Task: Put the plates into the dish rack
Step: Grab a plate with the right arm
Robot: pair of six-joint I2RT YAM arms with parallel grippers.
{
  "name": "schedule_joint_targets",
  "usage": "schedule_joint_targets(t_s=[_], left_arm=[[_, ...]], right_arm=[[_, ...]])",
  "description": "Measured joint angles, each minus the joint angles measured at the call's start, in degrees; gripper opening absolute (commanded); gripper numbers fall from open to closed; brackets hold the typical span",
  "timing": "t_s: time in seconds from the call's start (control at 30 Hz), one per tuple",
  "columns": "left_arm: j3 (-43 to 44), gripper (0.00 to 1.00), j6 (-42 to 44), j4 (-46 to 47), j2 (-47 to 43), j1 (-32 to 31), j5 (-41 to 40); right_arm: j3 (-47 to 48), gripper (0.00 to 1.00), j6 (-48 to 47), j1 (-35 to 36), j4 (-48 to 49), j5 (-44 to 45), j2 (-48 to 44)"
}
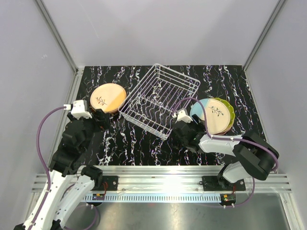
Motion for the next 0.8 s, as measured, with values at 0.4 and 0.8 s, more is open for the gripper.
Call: schedule_joint_targets(t_s=[0.4, 0.8], left_arm=[[0.0, 0.99, 0.0, 0.0, 0.0, 0.0, -0.02], [0.0, 0.99, 0.02, 0.0, 0.02, 0.0, 0.0]], right_arm=[[0.0, 0.35, -0.26, 0.0, 0.26, -0.02, -3.54], [0.0, 0.18, -1.07, -0.02, 0.68, -0.02, -5.29]])
